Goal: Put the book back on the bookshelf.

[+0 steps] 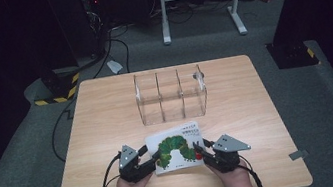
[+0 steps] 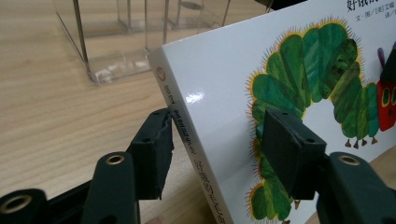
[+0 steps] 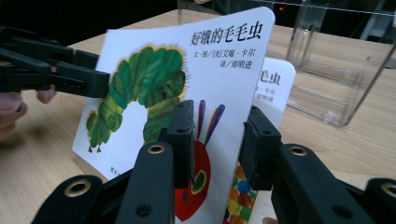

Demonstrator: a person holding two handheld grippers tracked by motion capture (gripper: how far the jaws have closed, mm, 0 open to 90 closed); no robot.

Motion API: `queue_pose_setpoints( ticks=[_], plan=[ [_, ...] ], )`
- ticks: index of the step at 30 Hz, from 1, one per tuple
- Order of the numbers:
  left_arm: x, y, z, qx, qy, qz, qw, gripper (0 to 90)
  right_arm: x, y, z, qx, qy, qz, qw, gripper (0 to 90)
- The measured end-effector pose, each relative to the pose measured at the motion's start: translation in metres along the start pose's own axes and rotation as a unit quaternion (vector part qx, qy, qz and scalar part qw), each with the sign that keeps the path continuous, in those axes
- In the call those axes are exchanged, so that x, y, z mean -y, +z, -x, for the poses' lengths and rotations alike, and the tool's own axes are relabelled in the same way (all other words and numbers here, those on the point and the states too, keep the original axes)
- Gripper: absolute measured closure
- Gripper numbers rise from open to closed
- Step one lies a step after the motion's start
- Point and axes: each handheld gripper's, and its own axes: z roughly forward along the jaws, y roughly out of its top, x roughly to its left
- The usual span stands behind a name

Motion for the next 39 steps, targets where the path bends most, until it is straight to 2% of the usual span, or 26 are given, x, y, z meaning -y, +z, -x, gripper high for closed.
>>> queue_pose_setpoints(
  ticks=[2, 4, 6, 12, 15, 20, 25, 36, 39],
  plan=[
    [0.0, -0.002, 0.003, -0.007, 0.015, 0.015, 0.9997, 48.4, 0.003, 0.0, -0.002, 0.017, 0.005, 0.002, 0.9998, 66.0],
    [0.0, -0.002, 0.004, -0.008, 0.017, 0.019, 0.9996, 50.5, 0.004, -0.001, -0.002, 0.021, 0.006, 0.004, 0.9998, 65.7],
    [0.0, -0.003, 0.007, -0.005, 0.025, 0.027, 0.9993, 52.7, 0.009, -0.001, -0.003, 0.036, 0.005, 0.005, 0.9993, 64.3],
    [0.0, -0.004, 0.01, -0.002, 0.039, 0.036, 0.9986, 56.3, 0.014, -0.002, -0.001, 0.05, 0.004, 0.006, 0.9987, 61.3],
    [0.001, -0.005, 0.011, 0.006, 0.052, 0.042, 0.9978, 58.2, 0.017, -0.001, -0.001, 0.06, 0.004, 0.008, 0.9982, 58.7],
    [0.002, -0.007, 0.011, 0.018, 0.067, 0.048, 0.9965, 61.1, 0.022, -0.003, 0.001, 0.064, 0.009, 0.013, 0.9978, 58.2],
    [0.005, -0.007, 0.012, 0.025, 0.069, 0.046, 0.9962, 62.6, 0.025, -0.003, 0.001, 0.07, 0.006, 0.016, 0.9974, 57.0],
    [0.006, -0.007, 0.015, 0.026, 0.079, 0.048, 0.9953, 63.3, 0.026, -0.004, 0.002, 0.081, 0.001, 0.02, 0.9965, 54.9],
    [0.005, -0.006, 0.015, 0.031, 0.075, 0.049, 0.9956, 64.2, 0.026, -0.003, 0.002, 0.085, 0.002, 0.02, 0.9962, 54.1]
  ],
)
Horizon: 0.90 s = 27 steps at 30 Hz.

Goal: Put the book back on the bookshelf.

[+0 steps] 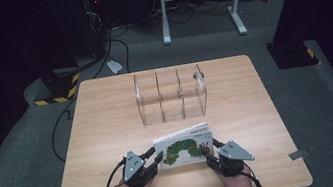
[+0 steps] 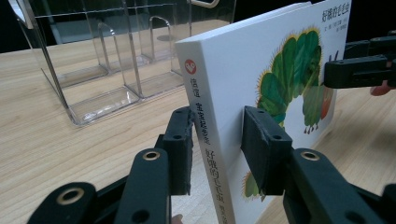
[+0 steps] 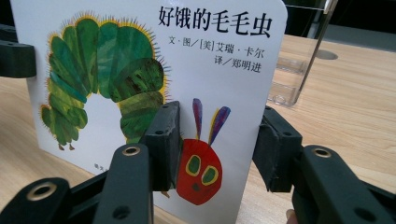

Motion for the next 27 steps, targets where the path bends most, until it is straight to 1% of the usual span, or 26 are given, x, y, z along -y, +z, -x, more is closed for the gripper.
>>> queue_pose_setpoints(
  ticks=[2, 5, 6, 10, 14, 20, 23, 27],
  plan=[
    [-0.0005, 0.0, -0.0003, 0.003, 0.0, 0.003, 1.0, 66.9, -0.0001, 0.0019, 0.0019, 0.002, 0.007, 0.0, 1.0, 53.4],
    [-0.0008, -0.0006, 0.001, -0.006, 0.019, 0.004, 0.9998, 67.3, -0.0001, 0.0036, 0.0021, 0.006, 0.008, 0.003, 0.9999, 53.2],
    [-0.0005, -0.0012, 0.0008, -0.006, 0.021, 0.005, 0.9998, 67.8, -0.0005, 0.0054, 0.0023, 0.009, 0.003, 0.006, 0.9999, 52.9],
    [0.0002, -0.0019, 0.0001, -0.004, 0.02, 0.007, 0.9998, 68.2, -0.0002, 0.0069, 0.0017, 0.01, 0.001, 0.013, 0.9999, 50.5],
    [0.0014, -0.0034, 0.0013, -0.002, 0.031, 0.009, 0.9995, 68.3, 0.0009, 0.0068, 0.002, 0.007, 0.001, 0.014, 0.9999, 49.5],
    [0.0026, -0.0059, 0.004, 0.003, 0.036, 0.011, 0.9993, 67.9, 0.004, 0.0043, 0.0012, 0.004, -0.003, 0.011, 0.9999, 46.4],
    [0.0028, -0.006, 0.0045, 0.004, 0.035, 0.011, 0.9993, 67.3, 0.0042, 0.0032, 0.0014, 0.003, -0.003, 0.01, 0.9999, 45.8],
    [0.0034, -0.0058, 0.0056, 0.009, 0.035, 0.011, 0.9993, 66.5, 0.0036, 0.0001, 0.0021, 0.004, -0.002, 0.014, 0.9999, 45.0]
  ],
)
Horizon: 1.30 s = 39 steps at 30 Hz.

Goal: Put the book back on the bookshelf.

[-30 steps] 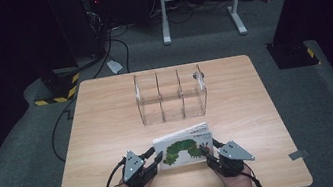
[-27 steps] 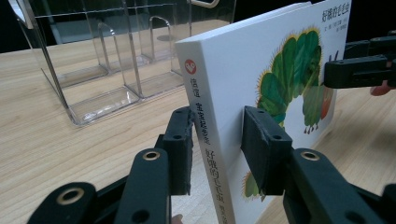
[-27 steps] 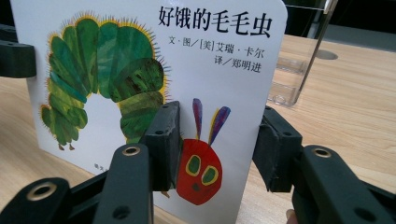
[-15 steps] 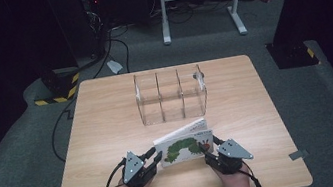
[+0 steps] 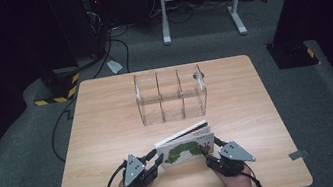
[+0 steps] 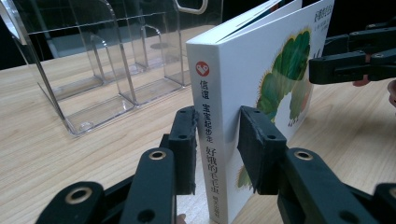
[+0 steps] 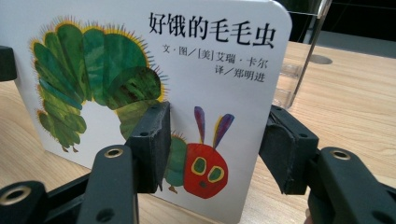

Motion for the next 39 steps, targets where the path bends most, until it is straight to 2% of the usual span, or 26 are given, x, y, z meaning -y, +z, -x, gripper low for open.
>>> queue_pose_setpoints(
  ticks=[6, 20, 29, 33, 39],
  plan=[
    [0.001, 0.001, 0.002, 0.005, 0.002, -0.005, 1.0, 63.8, -0.001, -0.002, 0.002, 0.0, 0.006, 0.002, 1.0, 42.8],
    [-0.001, 0.006, 0.002, 0.01, -0.008, -0.003, 0.9999, 52.1, -0.002, -0.008, 0.002, -0.001, 0.013, 0.004, 0.9999, 37.9],
    [-0.005, 0.019, 0.001, 0.018, -0.006, -0.01, 0.9998, 43.4, -0.003, -0.012, 0.003, 0.002, 0.016, 0.009, 0.9998, 36.9],
    [-0.005, 0.028, 0.006, 0.023, -0.008, -0.015, 0.9996, 43.4, -0.004, -0.014, 0.005, 0.004, 0.015, 0.01, 0.9998, 36.6],
    [-0.005, 0.03, 0.009, 0.027, -0.009, -0.014, 0.9995, 46.1, -0.003, -0.018, 0.006, 0.001, 0.015, 0.003, 0.9999, 36.2]
  ],
)
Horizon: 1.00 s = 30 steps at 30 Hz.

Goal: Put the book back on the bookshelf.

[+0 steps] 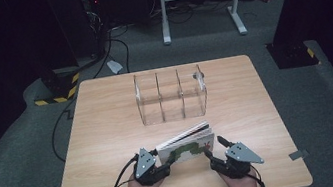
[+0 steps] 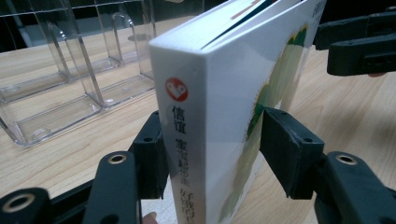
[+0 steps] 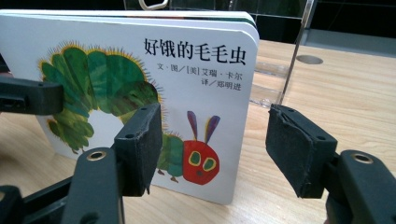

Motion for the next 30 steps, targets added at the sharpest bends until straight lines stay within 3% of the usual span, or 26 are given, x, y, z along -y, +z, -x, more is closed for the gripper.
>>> queue_pose_setpoints(
  ticks=[7, 10, 19, 30],
  plan=[
    [0.001, -0.003, 0.002, 0.003, -0.001, 0.004, 1.0, 52.8, -0.004, -0.01, 0.011, 0.005, 0.001, -0.008, 1.0, 36.2],
    [0.001, -0.003, 0.002, 0.008, 0.001, 0.008, 0.9999, 58.0, 0.001, -0.016, 0.017, 0.017, 0.011, -0.005, 0.9998, 36.3],
    [0.002, -0.004, 0.005, 0.011, 0.01, 0.015, 0.9998, 67.0, 0.008, -0.015, 0.023, 0.022, 0.02, -0.007, 0.9995, 36.6],
    [0.004, -0.008, 0.005, 0.009, 0.01, 0.016, 0.9998, 71.4, 0.008, -0.017, 0.027, 0.028, 0.022, -0.006, 0.9994, 36.9]
  ],
)
